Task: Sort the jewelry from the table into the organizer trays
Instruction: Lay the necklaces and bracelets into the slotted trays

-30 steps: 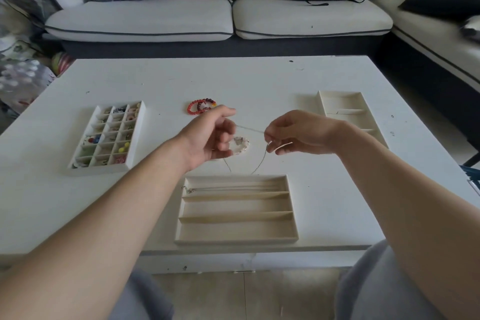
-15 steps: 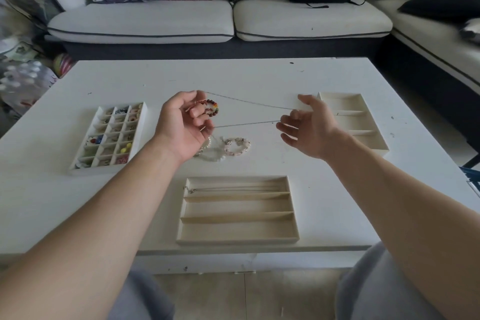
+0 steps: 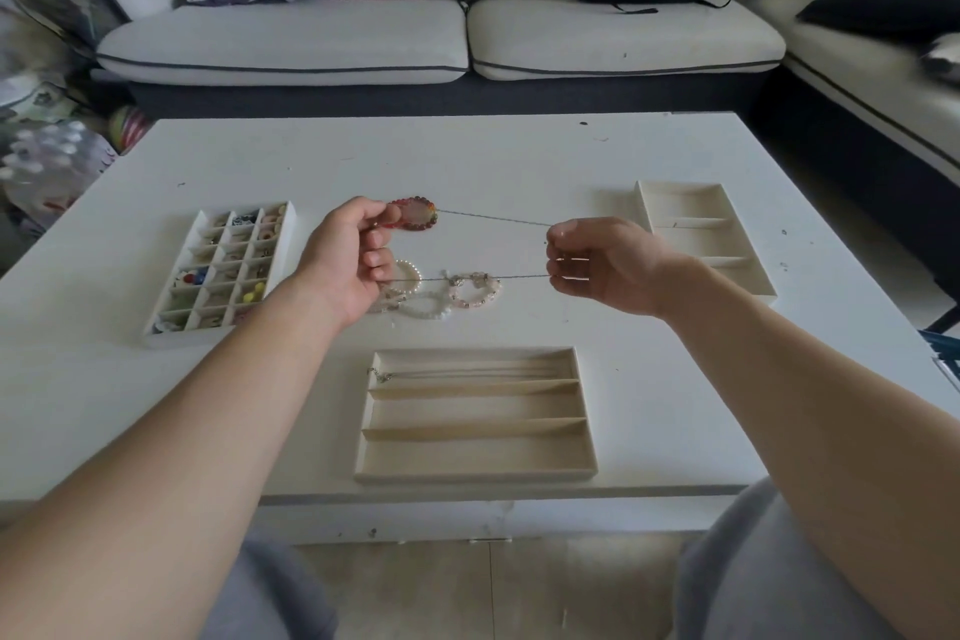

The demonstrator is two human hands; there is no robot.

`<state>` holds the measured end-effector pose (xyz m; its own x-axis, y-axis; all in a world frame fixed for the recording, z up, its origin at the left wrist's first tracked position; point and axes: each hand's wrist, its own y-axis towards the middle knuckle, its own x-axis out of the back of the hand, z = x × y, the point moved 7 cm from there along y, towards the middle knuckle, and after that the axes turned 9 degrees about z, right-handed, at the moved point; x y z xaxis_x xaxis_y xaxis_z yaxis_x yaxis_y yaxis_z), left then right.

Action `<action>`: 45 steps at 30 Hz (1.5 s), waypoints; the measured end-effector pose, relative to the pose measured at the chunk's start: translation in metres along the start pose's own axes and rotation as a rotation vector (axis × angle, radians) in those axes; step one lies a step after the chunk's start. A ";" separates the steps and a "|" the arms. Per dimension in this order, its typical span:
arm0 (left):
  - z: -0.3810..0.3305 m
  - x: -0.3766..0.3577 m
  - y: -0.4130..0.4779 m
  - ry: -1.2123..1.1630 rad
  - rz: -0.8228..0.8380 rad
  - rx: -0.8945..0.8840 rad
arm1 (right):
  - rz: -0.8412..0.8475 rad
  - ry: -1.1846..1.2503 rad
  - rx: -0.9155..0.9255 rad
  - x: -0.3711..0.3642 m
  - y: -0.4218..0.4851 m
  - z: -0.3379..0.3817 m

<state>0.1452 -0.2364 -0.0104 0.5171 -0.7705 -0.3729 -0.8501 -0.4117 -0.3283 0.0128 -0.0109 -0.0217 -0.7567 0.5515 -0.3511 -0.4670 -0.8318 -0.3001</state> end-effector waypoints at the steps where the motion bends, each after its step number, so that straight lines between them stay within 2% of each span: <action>1: -0.002 0.005 0.001 0.003 -0.011 0.000 | 0.027 -0.021 0.006 -0.001 -0.001 0.000; 7: -0.003 0.023 -0.002 0.042 -0.046 0.023 | 0.089 -0.077 -0.042 -0.001 -0.007 -0.006; 14: -0.003 0.030 -0.009 0.060 -0.041 0.049 | 0.065 -0.150 -0.133 0.000 -0.011 -0.010; 18: -0.004 0.008 -0.018 0.070 0.102 0.089 | 0.019 -0.314 -0.128 -0.016 -0.004 -0.018; 21: 0.000 -0.018 -0.028 0.145 0.250 0.158 | 0.007 -0.471 -0.041 -0.050 0.007 -0.019; 23: 0.005 -0.033 -0.034 0.240 0.326 0.208 | 0.014 -0.489 0.033 -0.071 0.016 -0.018; 27: 0.009 -0.056 -0.042 0.398 0.453 0.265 | 0.203 -0.511 0.088 -0.102 0.025 -0.021; 31: 0.004 -0.060 -0.042 0.322 0.526 0.261 | 0.256 -0.493 0.052 -0.103 0.027 -0.026; 33: -0.003 -0.053 -0.039 0.267 0.507 0.238 | 0.209 -0.472 0.028 -0.094 0.027 -0.027; 36: -0.013 -0.043 -0.036 0.179 0.484 0.213 | -0.060 -0.383 0.030 -0.065 0.026 -0.024; 39: -0.018 -0.032 -0.034 0.127 0.460 0.193 | -0.213 -0.232 0.032 -0.036 0.021 -0.024; 42: -0.016 -0.022 -0.029 0.094 0.413 0.183 | -0.249 0.000 0.055 -0.018 0.014 -0.020; 45: -0.010 -0.012 -0.026 0.058 0.320 0.180 | -0.201 0.066 0.031 -0.020 0.010 -0.017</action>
<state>0.1596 -0.2216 0.0116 0.2173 -0.8746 -0.4335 -0.9340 -0.0573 -0.3527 0.0308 -0.0290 -0.0326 -0.6158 0.7088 -0.3441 -0.6202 -0.7054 -0.3431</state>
